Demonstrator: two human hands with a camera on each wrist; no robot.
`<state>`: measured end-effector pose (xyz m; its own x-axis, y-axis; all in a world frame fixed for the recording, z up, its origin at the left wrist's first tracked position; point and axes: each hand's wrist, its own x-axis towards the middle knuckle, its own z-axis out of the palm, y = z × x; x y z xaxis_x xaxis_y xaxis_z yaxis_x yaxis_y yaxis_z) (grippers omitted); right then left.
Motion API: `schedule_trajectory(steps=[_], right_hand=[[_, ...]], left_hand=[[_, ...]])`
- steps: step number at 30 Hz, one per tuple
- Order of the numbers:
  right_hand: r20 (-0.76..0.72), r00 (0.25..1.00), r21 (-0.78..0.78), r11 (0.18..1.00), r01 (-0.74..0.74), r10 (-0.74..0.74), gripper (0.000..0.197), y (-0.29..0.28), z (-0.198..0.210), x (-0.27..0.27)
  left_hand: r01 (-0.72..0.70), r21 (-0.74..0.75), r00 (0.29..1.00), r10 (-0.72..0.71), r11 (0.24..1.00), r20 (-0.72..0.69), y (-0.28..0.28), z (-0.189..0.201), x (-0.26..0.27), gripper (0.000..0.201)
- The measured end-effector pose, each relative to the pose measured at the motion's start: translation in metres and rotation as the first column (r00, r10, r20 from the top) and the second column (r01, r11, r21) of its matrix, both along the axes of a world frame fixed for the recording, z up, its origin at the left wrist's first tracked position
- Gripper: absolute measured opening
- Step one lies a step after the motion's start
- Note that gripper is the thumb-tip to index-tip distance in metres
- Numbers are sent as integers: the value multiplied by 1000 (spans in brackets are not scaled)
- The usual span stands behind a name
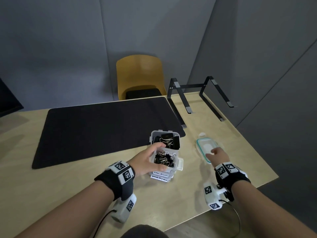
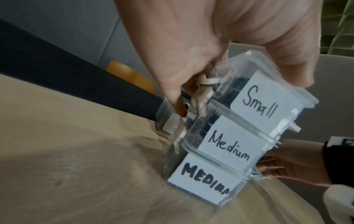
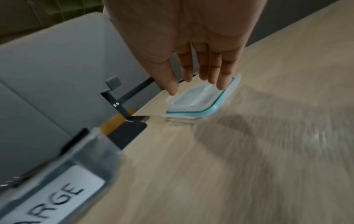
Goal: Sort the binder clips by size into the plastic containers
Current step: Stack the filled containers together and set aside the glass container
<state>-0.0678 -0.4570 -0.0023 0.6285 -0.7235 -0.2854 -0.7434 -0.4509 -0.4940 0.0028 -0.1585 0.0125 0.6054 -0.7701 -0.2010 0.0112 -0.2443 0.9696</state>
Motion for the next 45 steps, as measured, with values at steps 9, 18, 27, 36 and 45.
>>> schedule_trajectory(steps=[9,18,27,36,45], right_hand=[[-190,979,-163,981,-109,77,52,-29,-16,22],[-277,961,-231,968,-95,28,69,-24,-19,31],[-322,947,-235,970,-69,-11,73,-23,-18,21],[-262,965,-197,978,-69,15,58,-15,-11,10],[-264,959,-193,969,-156,102,69,4,-18,1]], left_hand=[[-32,-17,998,31,999,-57,-3,2,-1,72],[-68,-17,994,66,998,-92,-4,2,-4,71],[-70,-28,993,67,997,-92,-4,5,-5,70],[-61,-6,995,60,998,-80,-2,7,-5,69],[-64,-15,996,63,998,-69,-3,6,-6,70]])
